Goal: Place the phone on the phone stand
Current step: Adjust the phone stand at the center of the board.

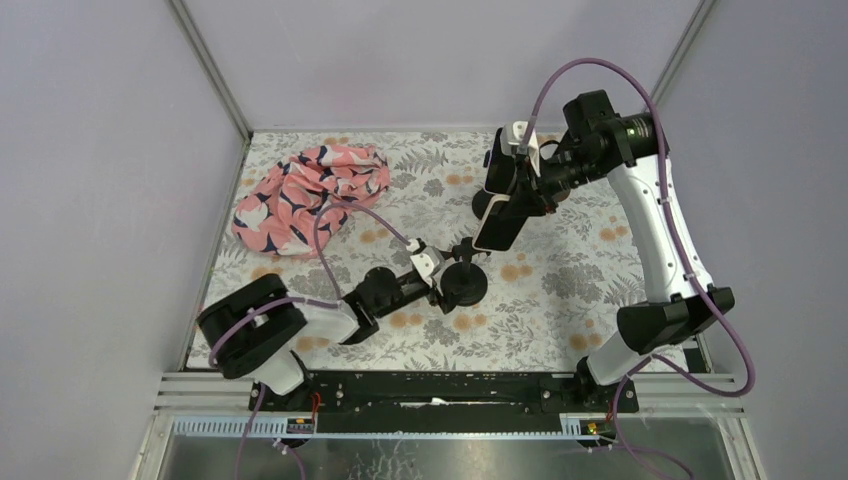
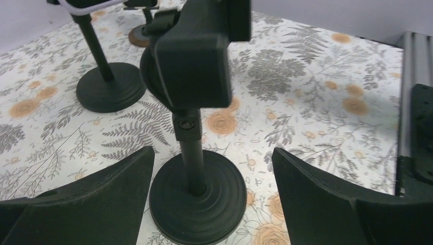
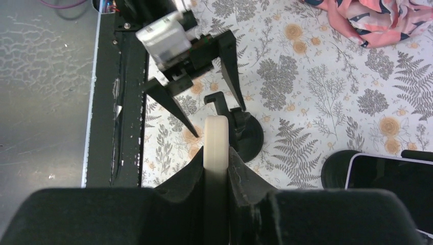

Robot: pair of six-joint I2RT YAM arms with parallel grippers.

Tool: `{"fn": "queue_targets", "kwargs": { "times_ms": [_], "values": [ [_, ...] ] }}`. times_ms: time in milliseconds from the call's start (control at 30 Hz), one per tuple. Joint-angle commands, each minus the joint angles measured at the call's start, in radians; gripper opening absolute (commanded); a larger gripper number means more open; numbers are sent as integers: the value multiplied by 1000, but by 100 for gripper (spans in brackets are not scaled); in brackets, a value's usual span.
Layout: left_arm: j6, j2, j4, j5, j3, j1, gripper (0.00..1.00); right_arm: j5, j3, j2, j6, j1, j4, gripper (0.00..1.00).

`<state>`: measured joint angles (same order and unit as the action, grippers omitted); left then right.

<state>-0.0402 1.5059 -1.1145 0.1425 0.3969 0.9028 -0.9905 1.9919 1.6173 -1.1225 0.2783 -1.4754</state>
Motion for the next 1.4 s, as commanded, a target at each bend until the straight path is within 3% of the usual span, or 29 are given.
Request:
{"fn": "queue_targets", "kwargs": {
  "times_ms": [0,400,600,667,767,933,1067,1233,1300,1367],
  "values": [
    [48,119,-280,-138,15,19,90,-119,-13,-80,38,-5,0,0],
    [53,335,-334,-303,147,51,64,-178,-33,-94,69,-27,1,0],
    [49,362,-351,-265,145,52,20,-193,-56,-100,69,-28,1,0],
    [77,337,-340,-202,125,51,12,-187,-60,-101,70,-28,2,0],
    [121,253,-289,17,71,32,9,-193,-84,-115,61,-27,1,0],
    [4,111,-90,471,59,-108,8,-245,-129,-145,45,-5,0,0],
    [62,88,57,590,69,-131,8,-278,-136,-147,57,76,0,0],
    [42,145,55,665,97,-150,13,-291,-159,-137,92,158,35,0],
    [14,156,30,640,92,-151,22,-283,-175,-141,108,165,71,0],
    [-19,146,-35,566,62,-151,46,-272,-195,-151,127,165,103,0]
  ]
}}
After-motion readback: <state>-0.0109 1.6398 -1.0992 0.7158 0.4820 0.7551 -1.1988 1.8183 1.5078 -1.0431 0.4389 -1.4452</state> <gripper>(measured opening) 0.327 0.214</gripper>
